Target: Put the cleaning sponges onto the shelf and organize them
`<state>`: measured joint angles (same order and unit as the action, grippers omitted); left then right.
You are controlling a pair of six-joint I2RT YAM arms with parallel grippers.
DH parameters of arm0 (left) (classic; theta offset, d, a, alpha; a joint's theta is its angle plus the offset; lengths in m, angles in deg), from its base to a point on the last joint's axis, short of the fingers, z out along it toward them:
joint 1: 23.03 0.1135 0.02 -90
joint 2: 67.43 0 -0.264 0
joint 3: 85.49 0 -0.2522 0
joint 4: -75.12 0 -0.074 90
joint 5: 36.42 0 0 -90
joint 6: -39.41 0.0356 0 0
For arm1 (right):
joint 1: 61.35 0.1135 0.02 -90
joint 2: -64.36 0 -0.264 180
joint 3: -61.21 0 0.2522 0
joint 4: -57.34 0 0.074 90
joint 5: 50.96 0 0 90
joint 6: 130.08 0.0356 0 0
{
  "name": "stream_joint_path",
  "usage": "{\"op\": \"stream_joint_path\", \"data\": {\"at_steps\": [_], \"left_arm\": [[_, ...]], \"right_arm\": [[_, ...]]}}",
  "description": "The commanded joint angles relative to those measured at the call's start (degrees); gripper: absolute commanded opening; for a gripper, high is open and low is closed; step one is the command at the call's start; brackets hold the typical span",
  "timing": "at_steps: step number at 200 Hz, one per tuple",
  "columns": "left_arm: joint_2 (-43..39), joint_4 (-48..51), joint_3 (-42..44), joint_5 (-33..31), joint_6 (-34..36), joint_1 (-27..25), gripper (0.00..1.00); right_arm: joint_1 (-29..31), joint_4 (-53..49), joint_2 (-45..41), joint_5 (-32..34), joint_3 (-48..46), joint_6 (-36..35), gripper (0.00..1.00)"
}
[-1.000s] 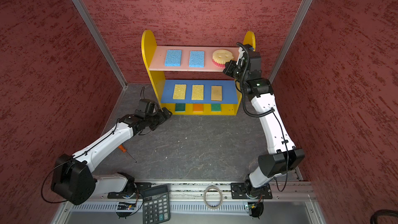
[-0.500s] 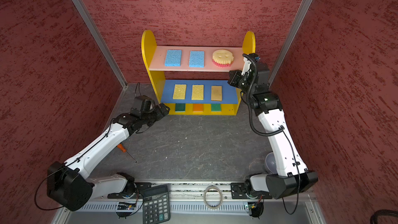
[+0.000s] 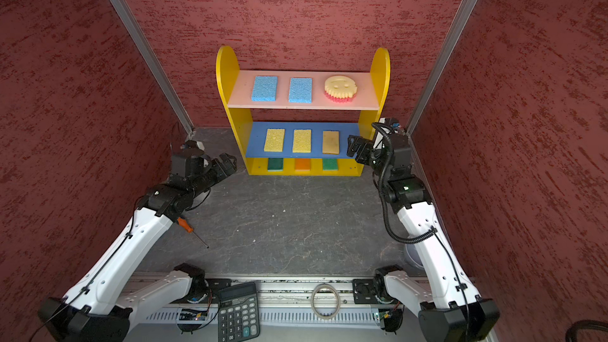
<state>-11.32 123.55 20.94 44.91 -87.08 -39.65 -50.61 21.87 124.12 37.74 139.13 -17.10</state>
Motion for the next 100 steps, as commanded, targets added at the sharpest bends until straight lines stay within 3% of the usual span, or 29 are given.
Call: {"op": "stream_joint_path", "data": {"at_steps": [1,24,41,57,77,100], "left_arm": [[-4.7,-5.7,3.9,-5.5,3.6,0.6,0.99],[-10.1,-17.6,12.8,-13.0,9.4,0.7,0.99],[-12.3,-23.7,18.0,-13.4,15.1,1.0,0.99],[-13.4,-29.2,22.9,-10.6,21.8,1.0,0.99],[-15.0,-33.8,27.5,-1.2,31.9,1.0,0.99],[-15.6,-36.0,30.7,-1.1,35.4,1.0,0.99]], "right_arm": [[-0.2,9.5,-3.8,2.3,-5.6,-3.2,0.99],[-0.2,18.4,-7.8,0.9,-14.1,-7.0,0.99],[-0.2,24.4,-10.0,0.1,-20.1,-8.5,0.99],[-0.2,29.6,-11.6,-0.3,-25.6,-10.2,0.99],[-0.2,32.4,-12.9,3.1,-30.6,-9.7,0.99],[-0.2,31.2,-12.6,7.3,-33.5,-9.4,0.99]]}}
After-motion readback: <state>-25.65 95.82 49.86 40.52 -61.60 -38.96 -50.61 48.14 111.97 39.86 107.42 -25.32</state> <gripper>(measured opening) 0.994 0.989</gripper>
